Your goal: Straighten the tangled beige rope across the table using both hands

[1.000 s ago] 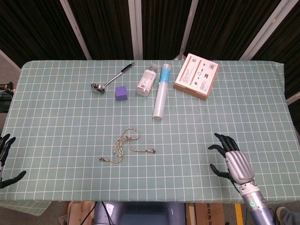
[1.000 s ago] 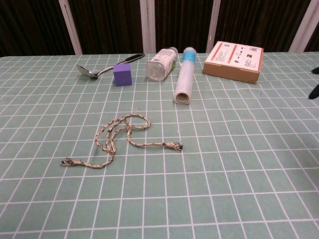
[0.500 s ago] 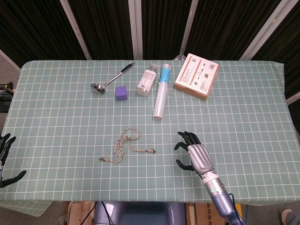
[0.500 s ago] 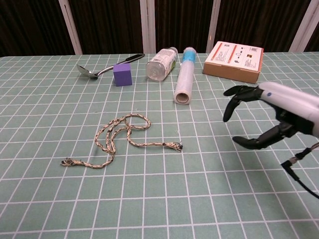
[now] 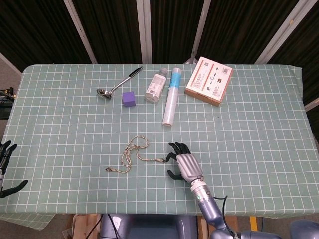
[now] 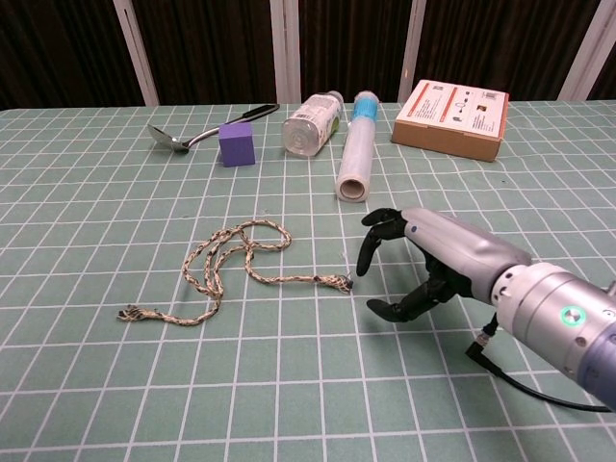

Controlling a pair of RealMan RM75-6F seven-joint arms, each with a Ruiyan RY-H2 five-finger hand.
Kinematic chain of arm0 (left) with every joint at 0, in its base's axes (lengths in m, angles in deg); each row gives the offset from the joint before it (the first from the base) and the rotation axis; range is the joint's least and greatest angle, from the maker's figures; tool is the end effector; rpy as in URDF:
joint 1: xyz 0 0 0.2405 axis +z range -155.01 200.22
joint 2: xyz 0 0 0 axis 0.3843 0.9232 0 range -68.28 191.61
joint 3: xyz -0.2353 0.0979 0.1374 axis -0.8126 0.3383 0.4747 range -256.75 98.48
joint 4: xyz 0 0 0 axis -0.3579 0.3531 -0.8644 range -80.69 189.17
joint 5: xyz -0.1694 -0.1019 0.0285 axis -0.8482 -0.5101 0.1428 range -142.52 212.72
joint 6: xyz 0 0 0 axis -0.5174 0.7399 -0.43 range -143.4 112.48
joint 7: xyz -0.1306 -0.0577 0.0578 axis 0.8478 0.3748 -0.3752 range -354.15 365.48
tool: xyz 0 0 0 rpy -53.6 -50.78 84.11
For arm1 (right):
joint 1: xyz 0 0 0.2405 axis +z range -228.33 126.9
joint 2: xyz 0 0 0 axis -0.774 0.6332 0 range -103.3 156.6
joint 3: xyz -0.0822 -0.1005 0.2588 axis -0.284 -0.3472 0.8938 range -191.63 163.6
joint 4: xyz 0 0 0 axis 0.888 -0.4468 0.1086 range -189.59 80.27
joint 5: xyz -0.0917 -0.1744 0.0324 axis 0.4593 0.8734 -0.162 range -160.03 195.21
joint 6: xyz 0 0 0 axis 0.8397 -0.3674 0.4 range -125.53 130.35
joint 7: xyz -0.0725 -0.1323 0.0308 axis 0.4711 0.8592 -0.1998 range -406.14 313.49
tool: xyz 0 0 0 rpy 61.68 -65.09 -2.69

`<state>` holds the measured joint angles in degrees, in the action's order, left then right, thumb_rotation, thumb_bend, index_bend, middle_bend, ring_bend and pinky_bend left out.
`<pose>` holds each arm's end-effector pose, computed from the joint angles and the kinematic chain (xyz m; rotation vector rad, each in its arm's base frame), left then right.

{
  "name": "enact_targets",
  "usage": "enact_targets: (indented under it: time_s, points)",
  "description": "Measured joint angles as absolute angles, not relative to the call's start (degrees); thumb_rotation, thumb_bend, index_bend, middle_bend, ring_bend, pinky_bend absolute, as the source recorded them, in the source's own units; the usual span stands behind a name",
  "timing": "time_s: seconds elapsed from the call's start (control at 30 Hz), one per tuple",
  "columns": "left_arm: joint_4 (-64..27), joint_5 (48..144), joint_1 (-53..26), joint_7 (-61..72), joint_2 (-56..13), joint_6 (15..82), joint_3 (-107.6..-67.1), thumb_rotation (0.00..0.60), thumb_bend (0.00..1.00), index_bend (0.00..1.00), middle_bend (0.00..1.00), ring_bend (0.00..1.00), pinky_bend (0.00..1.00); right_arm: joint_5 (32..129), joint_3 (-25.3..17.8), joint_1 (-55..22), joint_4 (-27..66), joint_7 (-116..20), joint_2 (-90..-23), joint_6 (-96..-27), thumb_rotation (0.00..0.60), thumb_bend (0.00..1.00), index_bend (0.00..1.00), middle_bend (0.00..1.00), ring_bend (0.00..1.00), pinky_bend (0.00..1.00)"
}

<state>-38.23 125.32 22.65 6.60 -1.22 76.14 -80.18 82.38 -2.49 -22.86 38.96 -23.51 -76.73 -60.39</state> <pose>-0.3375 0.1572 0.1971 -1.3553 -0.8628 -0.9297 -0.1525 -0.2797 -0.0723 1.6658 -1.3536 1.1007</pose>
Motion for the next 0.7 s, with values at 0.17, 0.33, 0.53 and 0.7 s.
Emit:
enact_targets:
  time_s: [0.17, 0.33, 0.53, 0.7]
  points:
    - [-38.28, 125.39, 22.54, 6.95, -1.19, 75.95, -80.11, 0.6, 0.02, 0.0, 0.0, 0.0, 0.0, 82.0, -1.77, -21.81, 36.17, -23.54, -79.4, -61.05, 0.6, 0.34, 0.46, 0.13, 0.0, 0.0]
    - [-38.34, 125.34, 22.4, 7.12, -1.2, 75.74, -80.13, 0.6, 0.01, 0.0, 0.0, 0.0, 0.0, 82.02, -0.88, -20.87, 34.28, -23.71, -81.22, -61.79, 0.6, 0.34, 0.46, 0.13, 0.0, 0.0]
    - [-38.49, 125.27, 22.26, 7.22, -1.17, 75.45, -80.09, 0.6, 0.02, 0.0, 0.0, 0.0, 0.0, 80.72, -0.01, -19.89, 31.95, -23.41, -82.83, -61.76, 0.6, 0.34, 0.49, 0.13, 0.0, 0.0]
    - [-38.52, 125.03, 22.09, 7.24, -1.19, 75.1, -80.14, 0.6, 0.02, 0.0, 0.0, 0.0, 0.0, 79.53, 0.77, -19.14, 30.42, -23.55, -84.18, -61.48, 0.6, 0.34, 0.5, 0.13, 0.0, 0.0]
